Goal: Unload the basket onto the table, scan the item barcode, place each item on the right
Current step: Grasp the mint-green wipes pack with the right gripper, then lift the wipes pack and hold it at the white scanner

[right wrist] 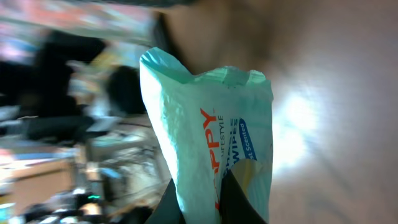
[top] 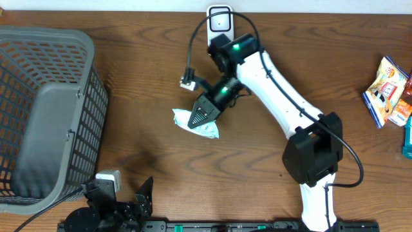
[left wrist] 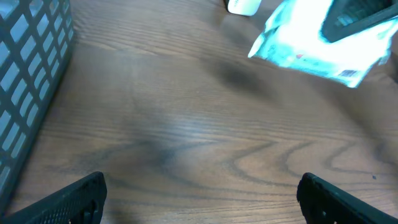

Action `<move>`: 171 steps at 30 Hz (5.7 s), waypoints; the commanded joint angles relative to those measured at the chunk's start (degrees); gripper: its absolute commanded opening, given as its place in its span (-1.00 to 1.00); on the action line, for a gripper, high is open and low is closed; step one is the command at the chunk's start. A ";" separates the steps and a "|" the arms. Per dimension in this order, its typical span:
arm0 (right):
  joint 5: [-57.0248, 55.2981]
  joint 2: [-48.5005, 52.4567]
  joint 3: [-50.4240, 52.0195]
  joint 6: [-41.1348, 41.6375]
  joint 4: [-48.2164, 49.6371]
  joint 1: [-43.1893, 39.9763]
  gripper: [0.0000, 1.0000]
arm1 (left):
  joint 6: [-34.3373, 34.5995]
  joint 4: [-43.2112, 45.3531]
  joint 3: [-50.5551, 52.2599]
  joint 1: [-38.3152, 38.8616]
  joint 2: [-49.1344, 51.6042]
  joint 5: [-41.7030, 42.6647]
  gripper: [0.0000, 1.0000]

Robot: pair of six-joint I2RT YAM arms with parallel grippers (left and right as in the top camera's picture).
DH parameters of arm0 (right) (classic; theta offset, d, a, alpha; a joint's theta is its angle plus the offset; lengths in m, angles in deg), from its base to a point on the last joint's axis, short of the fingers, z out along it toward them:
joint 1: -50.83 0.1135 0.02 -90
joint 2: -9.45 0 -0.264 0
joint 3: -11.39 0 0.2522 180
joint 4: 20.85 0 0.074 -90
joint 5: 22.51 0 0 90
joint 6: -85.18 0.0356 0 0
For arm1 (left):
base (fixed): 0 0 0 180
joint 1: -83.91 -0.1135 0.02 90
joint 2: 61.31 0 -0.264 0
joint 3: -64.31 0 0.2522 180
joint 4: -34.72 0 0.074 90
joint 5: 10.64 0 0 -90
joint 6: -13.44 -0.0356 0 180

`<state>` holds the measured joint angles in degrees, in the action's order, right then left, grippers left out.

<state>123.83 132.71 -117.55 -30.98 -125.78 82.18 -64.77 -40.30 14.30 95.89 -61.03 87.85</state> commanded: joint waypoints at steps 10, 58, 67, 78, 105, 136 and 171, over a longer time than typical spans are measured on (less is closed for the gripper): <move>20.13 -0.07 0.33 21.64 -6.32 -1.33 -0.98 | -0.11 0.07 -0.28 -0.24 0.02 0.07 0.96; 0.22 -0.07 0.59 21.79 -6.32 -5.49 -0.98 | -0.11 0.07 -0.28 -0.24 0.02 0.07 0.96; -25.18 -0.07 0.59 21.90 5.53 -9.42 -0.97 | -0.11 0.07 -0.28 -0.24 0.02 0.07 0.96; -37.42 0.13 0.59 6.38 43.21 -7.67 -0.98 | -0.11 0.07 -0.28 -0.24 0.02 0.07 0.96; -50.51 19.39 0.42 0.00 101.26 -9.18 -0.87 | -0.11 0.04 -0.28 -0.24 0.02 0.09 0.96; -56.94 25.90 -0.17 2.36 110.09 -9.22 -0.98 | -0.11 0.07 -0.28 -0.24 0.02 0.07 0.96; -54.49 25.90 -3.74 -22.73 94.33 -7.93 -0.98 | -0.11 0.07 -0.28 -0.24 0.02 0.07 0.95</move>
<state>69.86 157.63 -121.37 -53.03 -29.50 74.90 -64.77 -40.32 14.30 95.89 -61.03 87.85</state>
